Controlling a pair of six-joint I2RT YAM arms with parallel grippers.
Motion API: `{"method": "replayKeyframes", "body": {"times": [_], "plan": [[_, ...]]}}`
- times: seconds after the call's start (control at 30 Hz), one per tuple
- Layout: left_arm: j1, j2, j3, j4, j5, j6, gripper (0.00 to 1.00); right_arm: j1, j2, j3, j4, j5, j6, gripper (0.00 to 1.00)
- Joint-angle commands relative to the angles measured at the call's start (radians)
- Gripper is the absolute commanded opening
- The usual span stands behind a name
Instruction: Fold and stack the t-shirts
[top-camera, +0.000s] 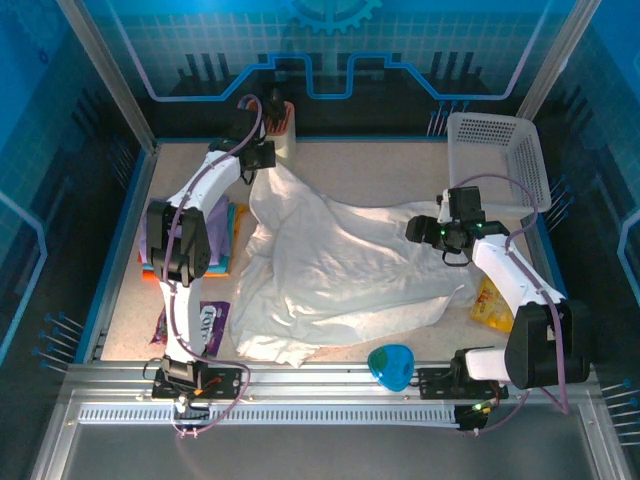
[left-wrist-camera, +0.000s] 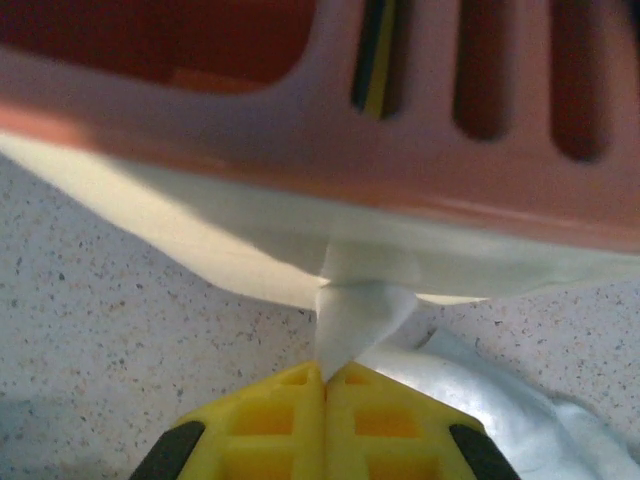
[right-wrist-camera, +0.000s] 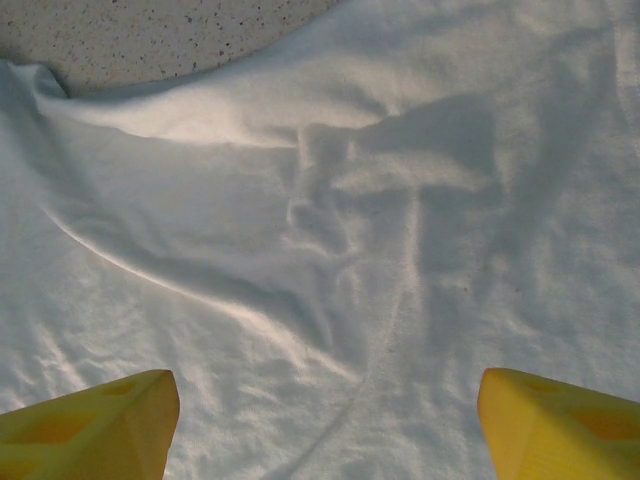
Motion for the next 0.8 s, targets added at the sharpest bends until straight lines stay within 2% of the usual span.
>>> {"method": "replayKeyframes", "body": {"times": [0.0,0.3,0.5,0.63,0.67,0.77], "plan": [[-0.005,-0.041,0.048,0.063,-0.018,0.067,0.0,-0.017,-0.02,-0.012,-0.01,-0.017,-0.002,0.79],[-0.004,-0.011,0.159,0.064,-0.022,0.117,0.0,-0.016,-0.021,-0.012,-0.014,-0.02,-0.002,0.79],[-0.004,-0.008,0.161,0.051,-0.037,0.117,0.02,-0.017,-0.024,-0.012,-0.032,-0.011,-0.006,0.79],[-0.005,-0.024,0.111,0.024,-0.044,0.098,0.35,-0.016,-0.025,-0.011,-0.056,-0.01,-0.006,0.79],[-0.004,-0.036,0.084,0.03,-0.048,0.092,0.46,-0.016,-0.028,-0.012,-0.065,-0.012,-0.004,0.79],[-0.005,-0.091,-0.019,0.053,-0.064,0.078,0.64,-0.017,-0.05,-0.012,-0.117,-0.005,0.01,0.8]]}}
